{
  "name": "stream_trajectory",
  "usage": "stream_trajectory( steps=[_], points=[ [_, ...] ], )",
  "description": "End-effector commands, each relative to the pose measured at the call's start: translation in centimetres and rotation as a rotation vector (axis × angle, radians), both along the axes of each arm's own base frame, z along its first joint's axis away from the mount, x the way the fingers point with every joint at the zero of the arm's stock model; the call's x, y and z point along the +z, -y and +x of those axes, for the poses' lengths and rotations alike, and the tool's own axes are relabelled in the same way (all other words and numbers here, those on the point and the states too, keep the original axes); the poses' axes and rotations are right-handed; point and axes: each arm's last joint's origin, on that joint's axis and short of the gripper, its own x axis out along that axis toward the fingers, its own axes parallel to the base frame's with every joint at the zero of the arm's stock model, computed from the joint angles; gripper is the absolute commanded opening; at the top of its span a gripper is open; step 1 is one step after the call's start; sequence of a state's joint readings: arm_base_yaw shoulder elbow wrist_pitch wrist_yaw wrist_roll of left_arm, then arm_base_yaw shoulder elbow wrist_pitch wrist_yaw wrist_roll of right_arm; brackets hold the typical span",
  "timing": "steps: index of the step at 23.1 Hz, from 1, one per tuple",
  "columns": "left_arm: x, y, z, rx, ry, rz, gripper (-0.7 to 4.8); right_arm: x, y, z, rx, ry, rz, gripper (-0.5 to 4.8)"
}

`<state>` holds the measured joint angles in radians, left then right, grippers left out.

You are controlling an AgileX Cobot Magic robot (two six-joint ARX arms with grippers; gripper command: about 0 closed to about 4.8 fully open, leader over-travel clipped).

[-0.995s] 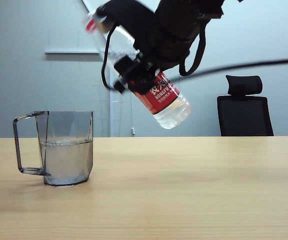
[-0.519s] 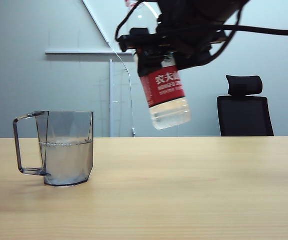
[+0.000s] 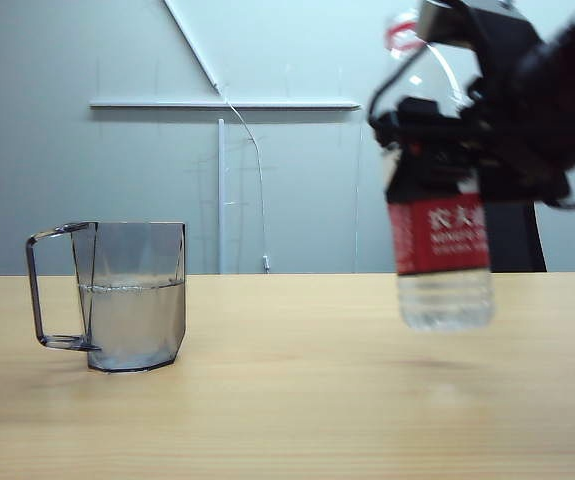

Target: Pick up the mineral water bottle on the table and pour water into the mug until it's half full.

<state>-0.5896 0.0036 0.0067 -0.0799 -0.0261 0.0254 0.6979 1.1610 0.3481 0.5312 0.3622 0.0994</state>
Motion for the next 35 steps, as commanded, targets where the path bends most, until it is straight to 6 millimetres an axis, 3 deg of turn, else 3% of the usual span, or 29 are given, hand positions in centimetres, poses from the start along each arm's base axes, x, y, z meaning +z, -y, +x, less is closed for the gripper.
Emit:
stream_trajectory(
  steps=[1, 6, 12, 14, 17, 23, 35],
  points=[
    [0.1, 0.0, 0.0, -0.005, 0.004, -0.006, -0.02, -0.3, 0.9, -0.2, -0.028, 0.086, 0.090, 2.73],
    [0.1, 0.0, 0.0, -0.005, 0.004, -0.006, -0.02, -1.1, 2.3, 0.2, -0.007, 0.114, 0.130, 2.74],
    [0.1, 0.0, 0.0, -0.005, 0.004, -0.006, -0.02, -2.1, 2.1, 0.8, 0.009, 0.093, 0.118, 2.79],
    [0.1, 0.0, 0.0, -0.005, 0.004, -0.006, -0.02, -2.1, 2.1, 0.8, 0.009, 0.093, 0.118, 3.49],
    [0.1, 0.0, 0.0, -0.005, 0.004, -0.006, -0.02, -2.2, 2.2, 0.7, 0.010, 0.086, 0.109, 3.60],
    [0.1, 0.0, 0.0, -0.005, 0.004, -0.006, -0.02, -2.7, 2.3, 0.5, 0.012, 0.058, 0.092, 4.37],
    [0.1, -0.1, 0.1, 0.009, 0.004, -0.006, -0.02, -2.3, 3.9, -2.7, 0.086, 0.050, 0.151, 4.46]
  ],
)
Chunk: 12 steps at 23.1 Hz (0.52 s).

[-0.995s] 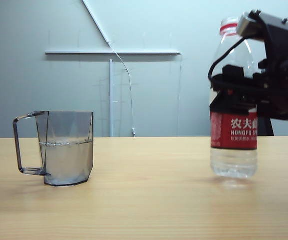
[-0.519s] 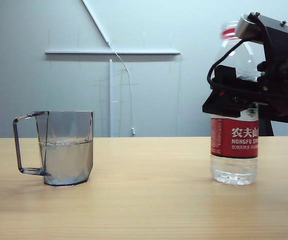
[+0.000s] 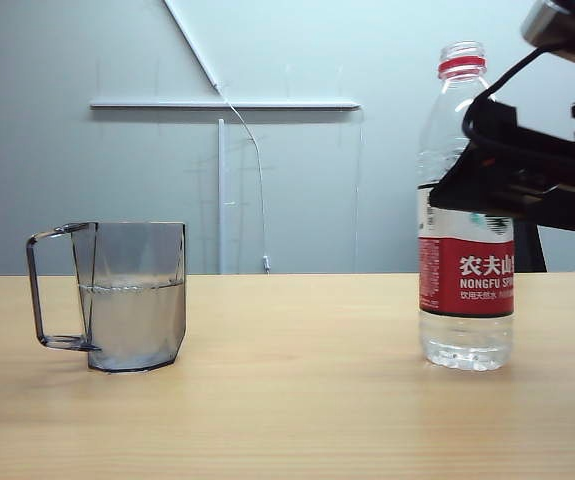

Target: Pick up the mineral water bottle on the table and pour water into the mug until it's half full.

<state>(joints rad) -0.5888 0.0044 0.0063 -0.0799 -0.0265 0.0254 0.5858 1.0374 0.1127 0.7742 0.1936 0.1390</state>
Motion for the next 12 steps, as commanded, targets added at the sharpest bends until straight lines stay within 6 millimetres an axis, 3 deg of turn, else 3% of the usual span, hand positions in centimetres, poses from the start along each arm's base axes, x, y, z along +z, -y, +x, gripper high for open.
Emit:
stream_trajectory(
  steps=[1, 12],
  points=[
    [0.1, -0.3, 0.2, 0.029, 0.005, -0.007, -0.02, 0.3, 0.0, -0.7, 0.045, -0.031, 0.007, 4.46],
    [0.1, -3.1, 1.3, 0.341, 0.006, -0.006, -0.02, 2.4, 2.0, -3.6, 0.024, 0.004, 0.051, 4.43]
  ],
)
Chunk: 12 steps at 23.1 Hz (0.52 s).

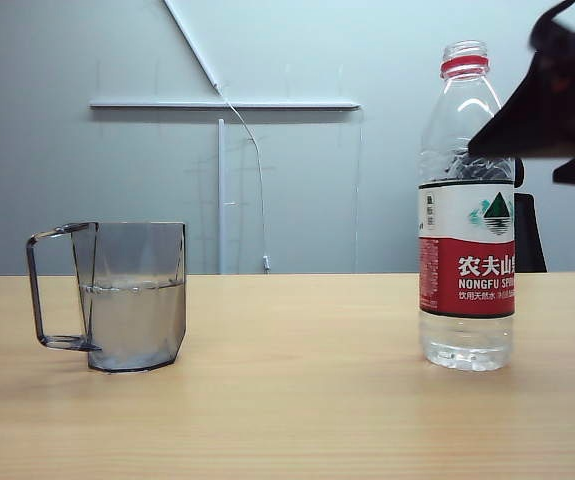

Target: Pick up the mineral water bottle on the table and pour water into the mug until it's half full.

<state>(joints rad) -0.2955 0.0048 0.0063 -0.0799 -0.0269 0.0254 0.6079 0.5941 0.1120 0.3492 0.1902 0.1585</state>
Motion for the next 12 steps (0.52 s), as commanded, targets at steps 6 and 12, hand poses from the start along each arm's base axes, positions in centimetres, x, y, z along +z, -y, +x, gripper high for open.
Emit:
stream_trajectory(
  steps=[6, 12],
  points=[
    [0.1, -2.3, 0.4, 0.240, 0.008, -0.005, -0.02, 1.0, 1.9, -2.9, 0.005, 0.025, 0.089, 2.02],
    [0.1, -2.8, 0.4, 0.289, 0.007, -0.005, -0.02, 0.7, 3.0, -4.4, 0.005, 0.030, 0.093, -0.07]
  ],
)
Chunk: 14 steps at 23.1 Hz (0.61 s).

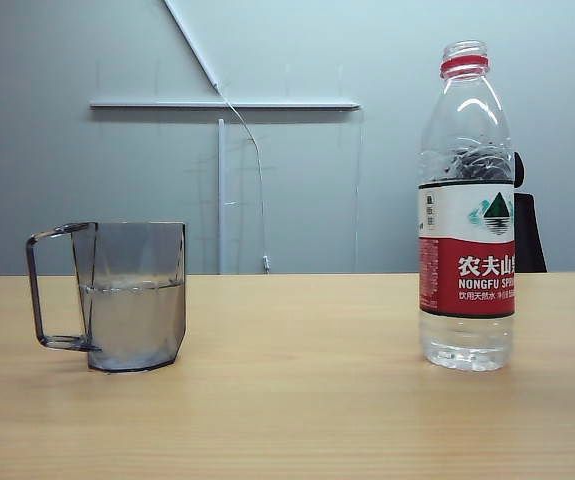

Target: Pick up the mineral water bottle on the table and pour water into the mug until it's half full.

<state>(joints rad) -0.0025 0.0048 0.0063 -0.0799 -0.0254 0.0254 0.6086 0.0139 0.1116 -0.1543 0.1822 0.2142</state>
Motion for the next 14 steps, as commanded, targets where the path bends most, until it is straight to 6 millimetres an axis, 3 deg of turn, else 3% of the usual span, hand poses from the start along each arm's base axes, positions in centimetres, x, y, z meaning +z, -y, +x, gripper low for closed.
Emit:
stream_trajectory(
  steps=[1, 14],
  points=[
    [0.15, 0.02, 0.00, -0.004, 0.008, -0.003, -0.02, -0.11, 0.06, -0.13, 0.005, -0.020, -0.005, -0.07],
    [0.14, 0.04, 0.00, -0.006, 0.008, -0.003, -0.02, 0.00, 0.09, -0.14, 0.000, -0.016, 0.018, -0.06]
  ],
)
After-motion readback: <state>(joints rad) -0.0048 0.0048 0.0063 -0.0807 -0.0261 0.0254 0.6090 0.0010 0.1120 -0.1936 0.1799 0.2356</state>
